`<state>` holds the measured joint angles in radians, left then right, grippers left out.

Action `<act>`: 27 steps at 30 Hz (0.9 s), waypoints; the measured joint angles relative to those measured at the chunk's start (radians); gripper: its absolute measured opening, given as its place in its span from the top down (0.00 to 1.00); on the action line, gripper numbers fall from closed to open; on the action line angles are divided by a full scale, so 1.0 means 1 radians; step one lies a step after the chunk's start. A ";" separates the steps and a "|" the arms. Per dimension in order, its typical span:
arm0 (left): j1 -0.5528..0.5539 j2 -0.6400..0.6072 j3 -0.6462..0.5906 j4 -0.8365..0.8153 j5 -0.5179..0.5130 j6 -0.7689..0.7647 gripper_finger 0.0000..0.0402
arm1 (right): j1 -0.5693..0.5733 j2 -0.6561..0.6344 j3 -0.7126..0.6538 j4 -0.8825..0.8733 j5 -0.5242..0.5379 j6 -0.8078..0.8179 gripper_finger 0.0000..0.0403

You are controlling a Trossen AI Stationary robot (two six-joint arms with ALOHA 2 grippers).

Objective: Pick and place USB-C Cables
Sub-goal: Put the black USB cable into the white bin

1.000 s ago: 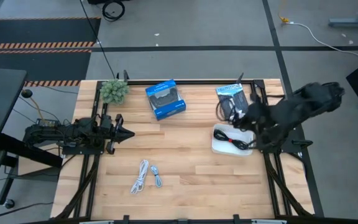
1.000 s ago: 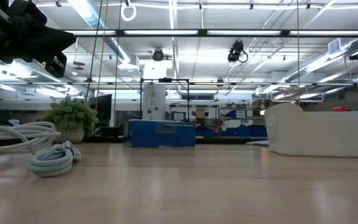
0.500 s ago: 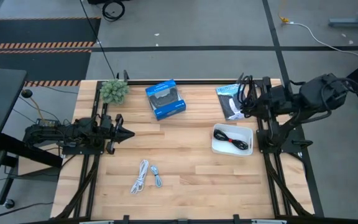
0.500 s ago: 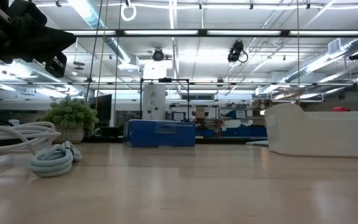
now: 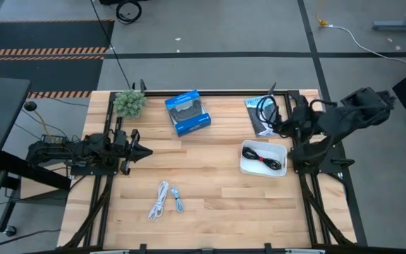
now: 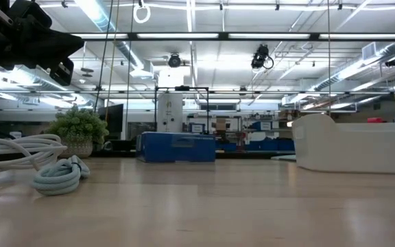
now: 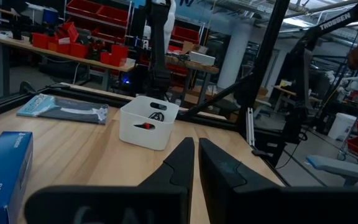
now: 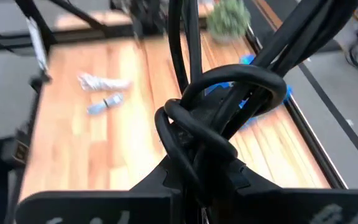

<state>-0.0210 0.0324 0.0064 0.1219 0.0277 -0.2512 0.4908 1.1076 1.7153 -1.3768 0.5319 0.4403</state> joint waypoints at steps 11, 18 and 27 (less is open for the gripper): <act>0.000 0.000 0.000 0.000 0.000 0.000 0.93 | 0.000 0.069 -0.011 -0.190 -0.033 0.148 0.90; 0.000 0.000 0.000 0.000 0.000 0.000 0.93 | 0.000 0.044 -0.136 -0.191 -0.083 0.186 0.90; 0.000 0.000 0.000 0.000 0.000 0.000 0.93 | -0.001 -0.051 -0.413 -0.167 -0.193 0.290 0.90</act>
<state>-0.0212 0.0322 0.0067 0.1223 0.0273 -0.2512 0.4896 1.0568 1.3023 -1.5437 0.3389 0.7304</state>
